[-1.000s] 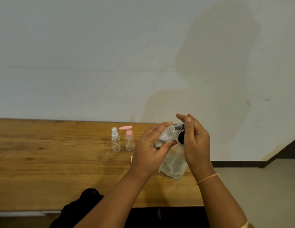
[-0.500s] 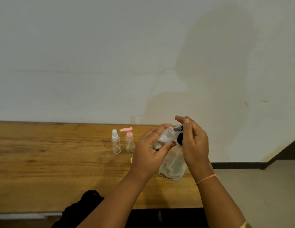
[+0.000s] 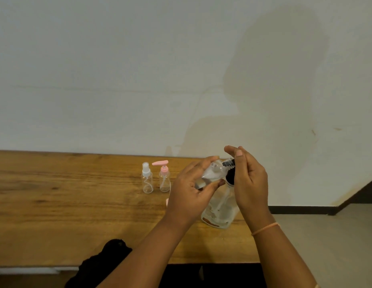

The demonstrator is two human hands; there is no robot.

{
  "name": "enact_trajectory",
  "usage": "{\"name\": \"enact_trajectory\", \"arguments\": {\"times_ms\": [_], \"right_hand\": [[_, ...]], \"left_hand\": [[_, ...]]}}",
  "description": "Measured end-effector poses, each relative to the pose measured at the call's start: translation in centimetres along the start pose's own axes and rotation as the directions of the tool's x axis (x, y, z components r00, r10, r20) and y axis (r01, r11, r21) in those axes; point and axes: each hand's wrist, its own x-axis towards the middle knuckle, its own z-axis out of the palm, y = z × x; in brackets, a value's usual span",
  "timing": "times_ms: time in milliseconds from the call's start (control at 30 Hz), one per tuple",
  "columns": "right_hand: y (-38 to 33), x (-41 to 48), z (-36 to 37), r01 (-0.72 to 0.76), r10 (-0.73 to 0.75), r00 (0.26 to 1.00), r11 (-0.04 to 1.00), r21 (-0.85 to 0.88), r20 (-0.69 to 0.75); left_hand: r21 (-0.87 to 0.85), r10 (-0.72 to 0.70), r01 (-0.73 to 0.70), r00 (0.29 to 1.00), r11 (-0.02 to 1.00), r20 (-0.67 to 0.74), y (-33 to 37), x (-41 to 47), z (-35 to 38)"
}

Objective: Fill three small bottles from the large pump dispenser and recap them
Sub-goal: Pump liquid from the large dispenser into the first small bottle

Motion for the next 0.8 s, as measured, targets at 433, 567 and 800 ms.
{"name": "enact_trajectory", "arguments": {"times_ms": [433, 567, 800], "right_hand": [[0.4, -0.4, 0.5, 0.011, -0.01, 0.999, 1.0, 0.026, -0.042], [0.3, -0.1, 0.4, 0.001, -0.001, 0.999, 1.0, -0.009, -0.033], [1.3, -0.4, 0.5, -0.014, 0.013, 0.997, 1.0, -0.013, -0.07]], "left_hand": [[0.018, -0.003, 0.003, 1.0, 1.0, -0.003, -0.4, -0.2, 0.0], [0.003, -0.014, 0.014, 1.0, 1.0, -0.014, -0.5, -0.1, 0.2], [0.001, -0.042, 0.042, 0.999, 0.999, 0.012, -0.6, -0.2, 0.3]]}}
